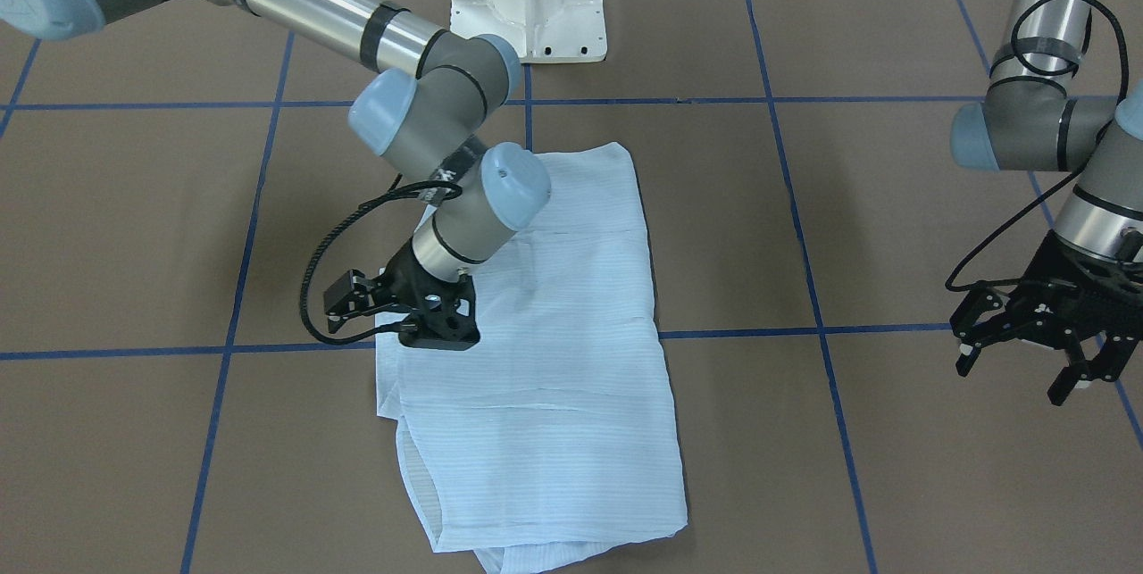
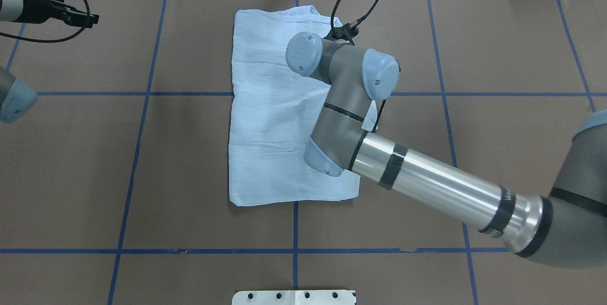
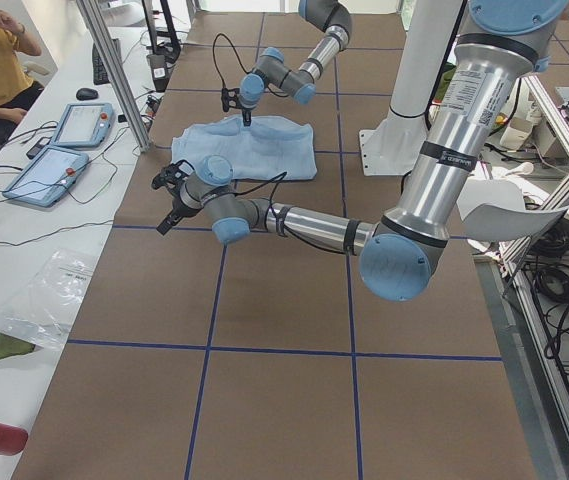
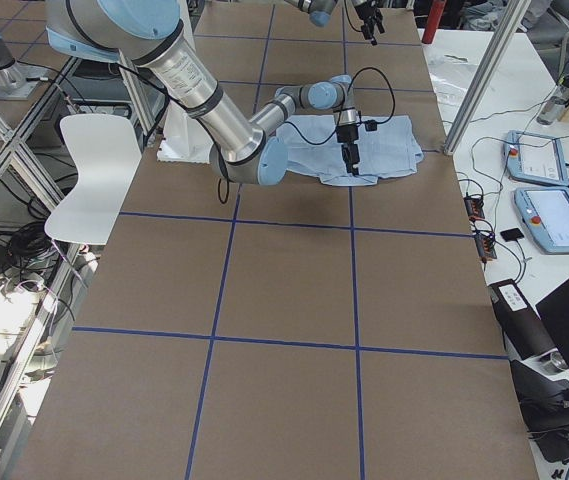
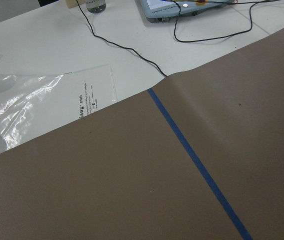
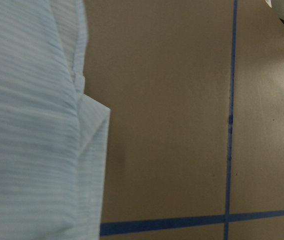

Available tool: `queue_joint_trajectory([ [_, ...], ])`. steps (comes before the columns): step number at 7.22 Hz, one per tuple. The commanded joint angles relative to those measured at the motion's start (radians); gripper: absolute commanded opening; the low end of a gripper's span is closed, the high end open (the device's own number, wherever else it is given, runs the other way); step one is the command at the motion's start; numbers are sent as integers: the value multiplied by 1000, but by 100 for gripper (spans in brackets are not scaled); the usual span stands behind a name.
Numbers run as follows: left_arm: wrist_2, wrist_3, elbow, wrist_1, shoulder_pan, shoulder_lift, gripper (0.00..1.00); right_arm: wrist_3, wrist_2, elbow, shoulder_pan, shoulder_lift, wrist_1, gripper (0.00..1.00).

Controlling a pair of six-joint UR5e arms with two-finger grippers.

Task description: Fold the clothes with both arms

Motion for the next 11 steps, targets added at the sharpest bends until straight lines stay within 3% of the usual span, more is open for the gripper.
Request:
queue_joint_trajectory([
  [1,-2,0,0,0,0,-2,100,-105,5,261,46,-162,1,100],
  [2,-44,-20,-23,8,0,0,100,-93,72,357,63,-167,30,100],
  [3,-105,-182,-67,12,5,-2,100,-46,192,440,74,-201,133,100],
  [5,-101,-361,-228,17,122,84,100,109,264,602,72,-354,342,100],
  [7,-88,-571,-426,73,274,159,100,303,307,682,56,-486,563,100],
  [9,125,-781,-553,250,493,161,100,444,292,686,17,-612,802,100],
  [11,257,-946,-586,391,676,126,100,455,266,686,2,-615,809,100],
])
